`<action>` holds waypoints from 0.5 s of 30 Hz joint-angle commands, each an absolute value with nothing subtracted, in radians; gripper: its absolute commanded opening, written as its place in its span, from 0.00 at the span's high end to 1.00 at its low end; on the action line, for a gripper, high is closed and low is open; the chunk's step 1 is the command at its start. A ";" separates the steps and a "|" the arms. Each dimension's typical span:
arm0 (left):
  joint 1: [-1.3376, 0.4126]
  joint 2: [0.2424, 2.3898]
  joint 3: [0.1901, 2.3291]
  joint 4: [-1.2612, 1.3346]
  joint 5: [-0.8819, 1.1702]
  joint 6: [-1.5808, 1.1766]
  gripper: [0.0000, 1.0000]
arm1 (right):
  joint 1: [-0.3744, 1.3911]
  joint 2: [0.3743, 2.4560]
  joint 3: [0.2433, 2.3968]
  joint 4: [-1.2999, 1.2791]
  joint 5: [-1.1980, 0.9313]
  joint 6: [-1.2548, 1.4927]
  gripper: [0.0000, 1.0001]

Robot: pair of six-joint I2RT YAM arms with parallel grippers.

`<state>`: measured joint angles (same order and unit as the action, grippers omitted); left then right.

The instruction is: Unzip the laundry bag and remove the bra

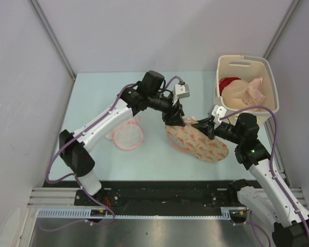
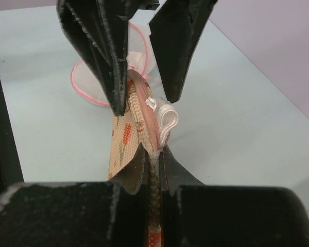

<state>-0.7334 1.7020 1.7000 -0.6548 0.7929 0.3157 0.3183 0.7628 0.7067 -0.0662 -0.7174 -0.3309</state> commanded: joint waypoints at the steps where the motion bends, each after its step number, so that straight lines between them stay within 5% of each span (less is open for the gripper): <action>1: -0.729 1.693 1.713 -0.750 0.933 0.396 0.54 | 0.311 0.755 0.747 -0.034 -0.735 -0.374 1.00; 2: -0.729 1.694 1.713 -0.750 0.936 0.394 0.84 | 0.310 0.755 0.749 -0.031 -0.735 -0.380 1.00; 3: -0.727 1.694 1.713 -0.747 0.936 0.391 1.00 | 0.308 0.758 0.752 -0.032 -0.732 -0.382 1.00; 11: -0.727 1.614 1.628 -0.598 0.847 0.287 1.00 | 0.305 0.775 0.761 -0.011 -0.721 -0.356 1.00; 14: -0.727 1.556 1.560 -0.506 0.787 0.250 1.00 | 0.305 0.770 0.764 0.021 -0.707 -0.319 0.63; 15: -0.727 1.531 1.548 -0.477 0.769 0.244 1.00 | 0.305 0.769 0.767 0.021 -0.719 -0.307 0.59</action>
